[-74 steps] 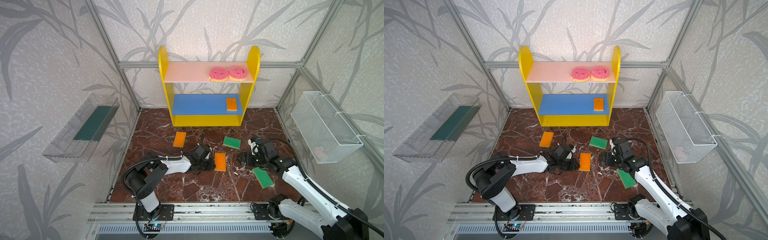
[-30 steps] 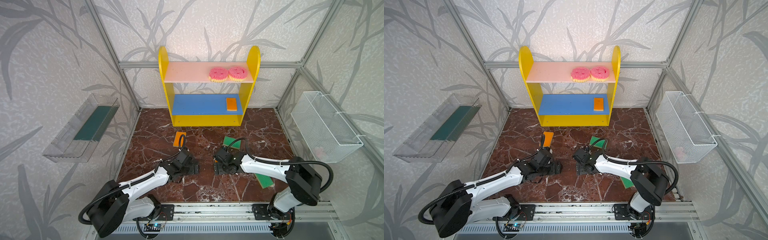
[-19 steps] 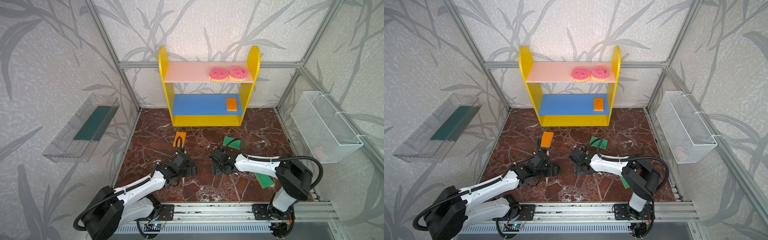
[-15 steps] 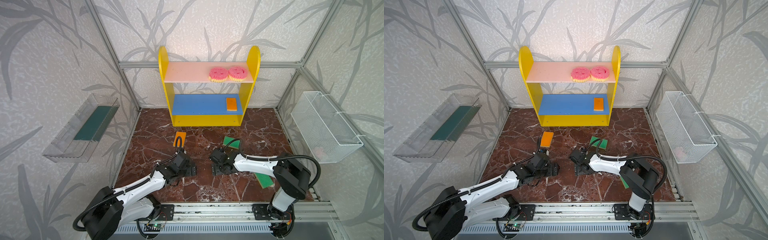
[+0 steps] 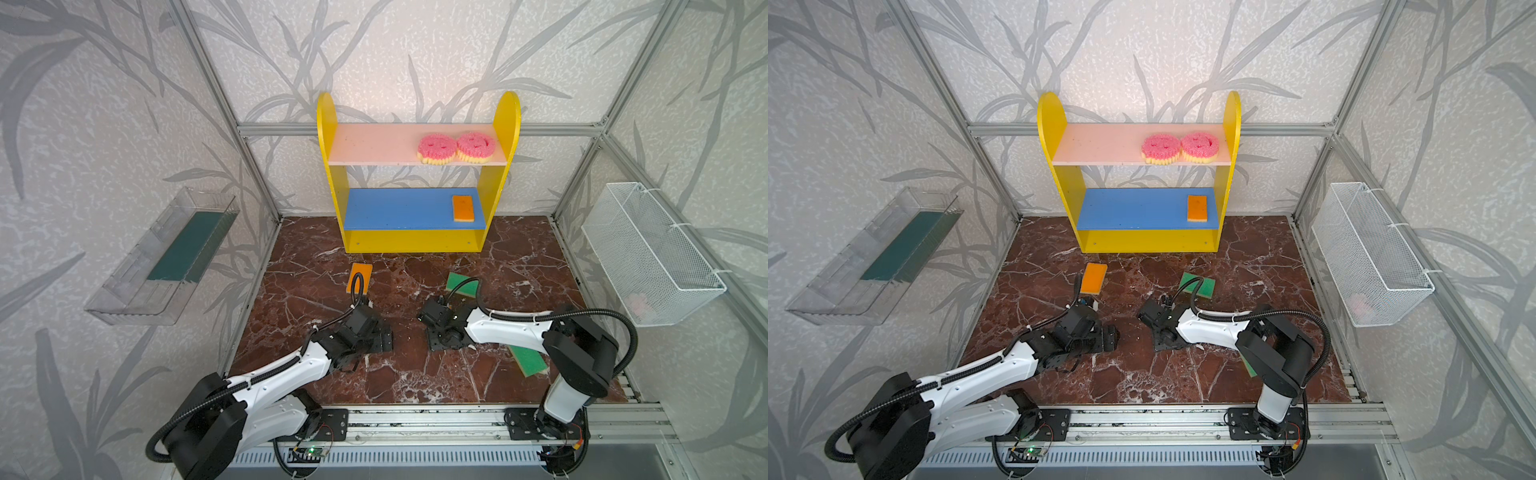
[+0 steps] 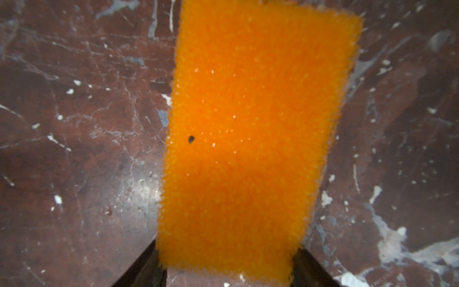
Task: Arrange cleaning sponges on a shelf
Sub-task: Pick up the cleaning sponge at the center of the table.
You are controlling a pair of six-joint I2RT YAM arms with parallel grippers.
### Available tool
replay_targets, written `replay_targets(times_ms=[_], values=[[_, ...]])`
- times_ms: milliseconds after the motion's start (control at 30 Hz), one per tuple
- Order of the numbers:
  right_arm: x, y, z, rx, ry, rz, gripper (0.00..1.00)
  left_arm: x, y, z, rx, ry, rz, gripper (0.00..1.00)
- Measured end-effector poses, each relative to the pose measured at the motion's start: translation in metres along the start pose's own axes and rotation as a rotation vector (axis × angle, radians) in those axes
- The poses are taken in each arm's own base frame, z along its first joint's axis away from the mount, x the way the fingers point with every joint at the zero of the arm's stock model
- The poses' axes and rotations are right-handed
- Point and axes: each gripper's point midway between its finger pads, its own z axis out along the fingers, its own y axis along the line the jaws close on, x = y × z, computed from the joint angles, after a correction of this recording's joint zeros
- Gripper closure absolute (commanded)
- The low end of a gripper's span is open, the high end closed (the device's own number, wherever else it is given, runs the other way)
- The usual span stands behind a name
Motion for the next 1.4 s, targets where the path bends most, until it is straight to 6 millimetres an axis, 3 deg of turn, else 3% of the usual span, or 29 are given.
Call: replay_targets(times_ms=[200, 467, 833, 1067, 1233, 1400], values=[[0.0, 0.0, 0.0, 0.001, -0.004, -0.01, 0.4, 0.0, 0.0, 0.0, 0.002, 0.001, 0.0, 0.01], [0.0, -0.005, -0.007, 0.001, -0.014, -0.026, 0.36, 0.0, 0.0, 0.0, 0.0, 0.002, 0.0, 0.01], [-0.012, -0.011, -0.04, -0.02, -0.087, -0.09, 0.33, -0.006, -0.003, -0.004, -0.003, -0.008, -0.001, 0.01], [-0.025, -0.021, -0.064, -0.018, -0.155, -0.139, 0.33, -0.02, -0.012, -0.012, 0.006, -0.029, -0.006, 0.01], [-0.045, -0.033, -0.08, -0.015, -0.218, -0.153, 0.32, -0.033, -0.022, -0.021, 0.019, -0.044, 0.005, 0.01], [-0.086, -0.042, -0.105, -0.028, -0.304, -0.141, 0.33, -0.048, -0.031, -0.033, 0.037, -0.072, 0.014, 0.01]])
